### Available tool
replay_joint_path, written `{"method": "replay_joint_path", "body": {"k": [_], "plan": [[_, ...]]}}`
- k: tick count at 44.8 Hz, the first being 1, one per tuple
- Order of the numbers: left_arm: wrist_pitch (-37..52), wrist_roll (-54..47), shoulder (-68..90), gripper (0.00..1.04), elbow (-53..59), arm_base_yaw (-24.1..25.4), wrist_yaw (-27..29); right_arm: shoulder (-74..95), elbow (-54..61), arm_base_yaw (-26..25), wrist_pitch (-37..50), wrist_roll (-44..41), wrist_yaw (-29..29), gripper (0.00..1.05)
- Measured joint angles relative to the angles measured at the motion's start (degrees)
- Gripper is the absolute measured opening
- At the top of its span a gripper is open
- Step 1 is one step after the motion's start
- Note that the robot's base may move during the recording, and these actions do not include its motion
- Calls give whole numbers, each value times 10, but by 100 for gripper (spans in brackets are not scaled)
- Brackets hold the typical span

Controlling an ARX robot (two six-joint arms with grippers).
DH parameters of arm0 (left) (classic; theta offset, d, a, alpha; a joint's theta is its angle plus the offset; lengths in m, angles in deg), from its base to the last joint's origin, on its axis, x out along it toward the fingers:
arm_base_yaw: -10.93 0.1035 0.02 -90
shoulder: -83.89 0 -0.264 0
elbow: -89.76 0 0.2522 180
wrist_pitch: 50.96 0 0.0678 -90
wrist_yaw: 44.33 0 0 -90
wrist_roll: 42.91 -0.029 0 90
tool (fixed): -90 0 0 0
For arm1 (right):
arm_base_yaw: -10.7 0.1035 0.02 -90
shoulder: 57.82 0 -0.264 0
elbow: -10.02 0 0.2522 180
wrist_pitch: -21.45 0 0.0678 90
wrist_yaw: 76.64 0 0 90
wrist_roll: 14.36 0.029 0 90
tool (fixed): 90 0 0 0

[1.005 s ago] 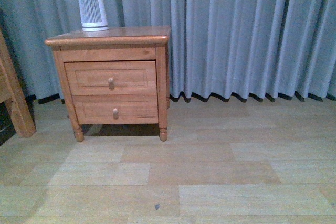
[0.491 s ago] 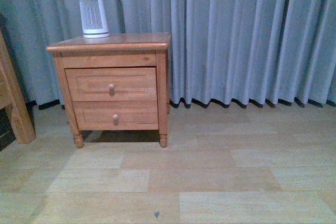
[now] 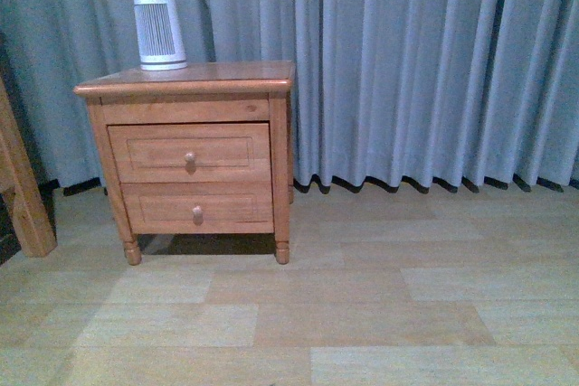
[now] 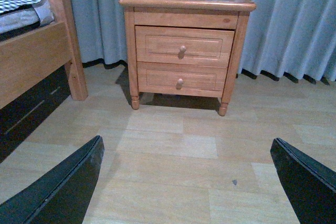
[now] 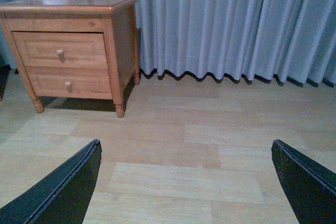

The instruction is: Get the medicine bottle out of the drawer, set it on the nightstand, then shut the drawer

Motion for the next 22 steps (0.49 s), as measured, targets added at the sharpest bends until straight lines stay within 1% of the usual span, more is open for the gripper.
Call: {"method": "replay_joint_path", "body": {"k": [22], "plan": [[0, 0, 0, 98, 0, 0, 0, 0, 0, 0, 0, 0, 0, 98]]}}
